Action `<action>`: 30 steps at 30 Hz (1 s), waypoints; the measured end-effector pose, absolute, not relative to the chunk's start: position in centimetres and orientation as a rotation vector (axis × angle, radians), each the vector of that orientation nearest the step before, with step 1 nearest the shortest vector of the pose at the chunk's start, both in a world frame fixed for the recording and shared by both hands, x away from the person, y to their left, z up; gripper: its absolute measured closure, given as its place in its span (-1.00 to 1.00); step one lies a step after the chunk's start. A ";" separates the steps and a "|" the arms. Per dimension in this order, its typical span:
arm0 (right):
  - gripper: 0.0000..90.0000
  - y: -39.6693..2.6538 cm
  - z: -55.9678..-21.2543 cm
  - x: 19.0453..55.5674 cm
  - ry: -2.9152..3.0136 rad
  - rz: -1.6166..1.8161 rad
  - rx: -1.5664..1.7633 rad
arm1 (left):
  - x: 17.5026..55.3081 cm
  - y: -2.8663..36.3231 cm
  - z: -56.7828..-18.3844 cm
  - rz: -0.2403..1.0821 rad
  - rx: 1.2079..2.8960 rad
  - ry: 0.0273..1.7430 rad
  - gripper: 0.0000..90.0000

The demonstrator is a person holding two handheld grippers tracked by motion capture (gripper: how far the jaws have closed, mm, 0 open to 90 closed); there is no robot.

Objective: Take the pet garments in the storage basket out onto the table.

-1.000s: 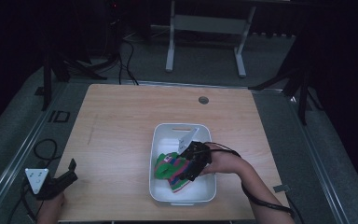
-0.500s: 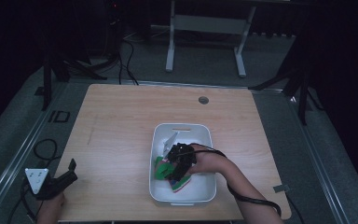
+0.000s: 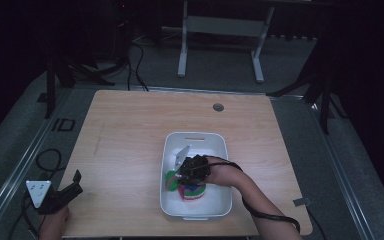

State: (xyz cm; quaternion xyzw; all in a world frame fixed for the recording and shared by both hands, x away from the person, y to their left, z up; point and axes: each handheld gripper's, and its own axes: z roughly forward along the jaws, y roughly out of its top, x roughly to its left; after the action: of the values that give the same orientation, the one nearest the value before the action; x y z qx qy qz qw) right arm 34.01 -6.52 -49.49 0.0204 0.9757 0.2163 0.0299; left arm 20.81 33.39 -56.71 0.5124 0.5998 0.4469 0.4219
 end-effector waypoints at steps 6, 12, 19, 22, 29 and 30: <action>0.67 -7.5 -47.8 33.9 2.992 0.727 0.069 | 20.8 33.4 -56.7 1.120 1.284 1.502 -0.98; 0.67 -8.5 -45.7 34.0 2.970 0.793 0.084 | 20.8 33.4 -56.7 1.119 1.284 1.501 -0.98; 0.68 -10.0 -41.4 34.0 2.900 0.903 0.089 | 20.8 33.4 -56.7 1.118 1.285 1.502 -0.98; 0.68 -10.2 -39.9 34.0 2.876 0.914 0.075 | 20.8 33.4 -56.7 1.116 1.278 1.503 -0.98; 0.68 -10.8 -36.1 33.9 2.810 0.962 0.055 | 20.9 33.4 -56.7 1.118 1.281 1.504 -0.98; 0.68 -10.8 -36.1 33.9 2.810 0.962 0.055 | 20.9 33.4 -56.7 1.118 1.279 1.504 -0.98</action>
State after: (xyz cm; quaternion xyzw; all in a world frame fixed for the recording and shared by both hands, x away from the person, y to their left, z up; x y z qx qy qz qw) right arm 33.93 -10.77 -36.06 0.0185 0.9424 0.3228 0.0854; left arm 20.85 33.37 -56.72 0.5109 0.6007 0.4466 0.4227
